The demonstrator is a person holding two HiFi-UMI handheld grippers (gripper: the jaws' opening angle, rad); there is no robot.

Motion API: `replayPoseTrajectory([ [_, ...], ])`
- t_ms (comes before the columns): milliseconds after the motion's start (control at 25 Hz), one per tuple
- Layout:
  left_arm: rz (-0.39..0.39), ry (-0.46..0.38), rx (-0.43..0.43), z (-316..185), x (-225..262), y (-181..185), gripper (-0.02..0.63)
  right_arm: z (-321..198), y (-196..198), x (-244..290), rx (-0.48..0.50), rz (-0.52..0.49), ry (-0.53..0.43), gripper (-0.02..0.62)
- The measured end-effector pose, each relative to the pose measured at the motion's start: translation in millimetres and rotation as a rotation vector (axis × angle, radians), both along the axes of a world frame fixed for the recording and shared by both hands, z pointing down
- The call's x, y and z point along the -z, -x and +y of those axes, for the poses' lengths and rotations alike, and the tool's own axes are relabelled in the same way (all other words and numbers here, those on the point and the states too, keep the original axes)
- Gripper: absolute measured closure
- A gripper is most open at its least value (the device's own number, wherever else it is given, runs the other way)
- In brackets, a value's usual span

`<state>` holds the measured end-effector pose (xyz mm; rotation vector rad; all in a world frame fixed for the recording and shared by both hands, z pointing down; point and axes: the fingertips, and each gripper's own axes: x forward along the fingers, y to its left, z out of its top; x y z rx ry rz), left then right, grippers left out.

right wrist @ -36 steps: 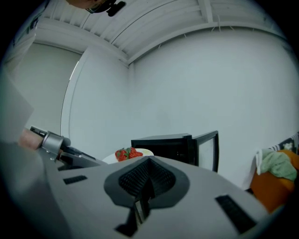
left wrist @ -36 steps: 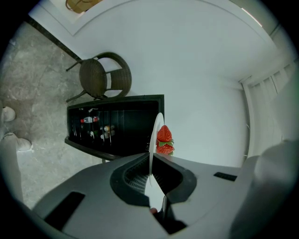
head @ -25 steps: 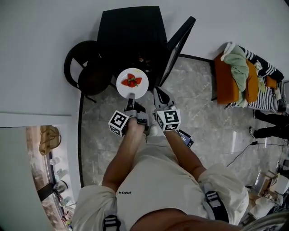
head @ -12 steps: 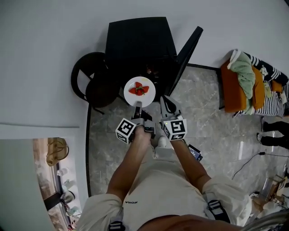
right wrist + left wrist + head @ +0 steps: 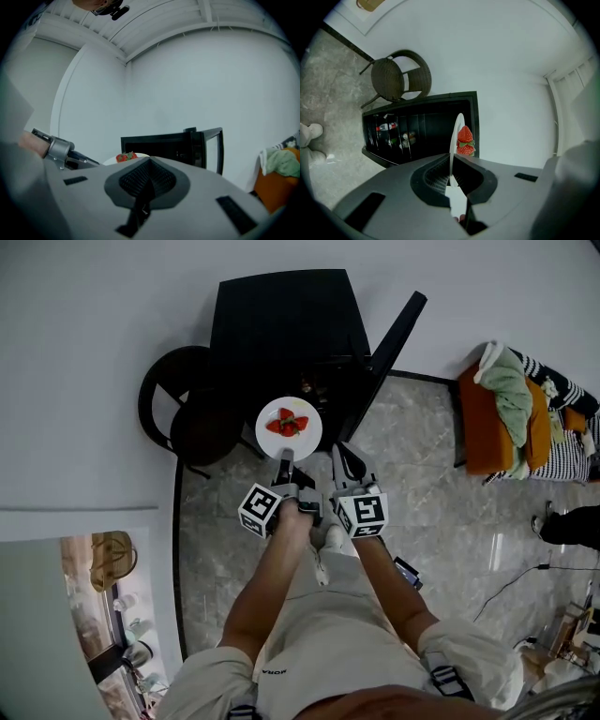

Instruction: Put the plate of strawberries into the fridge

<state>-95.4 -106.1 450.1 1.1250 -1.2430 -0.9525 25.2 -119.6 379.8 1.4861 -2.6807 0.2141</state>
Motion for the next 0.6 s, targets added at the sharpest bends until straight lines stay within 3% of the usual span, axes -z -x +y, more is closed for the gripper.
replayPoseTrajectory([
  [600,0.021,0.006,-0.021,-11.7,-36.3,3.7,0.597,0.0,3.9,-34.5,-0.009,0.028,0.005,0.591],
])
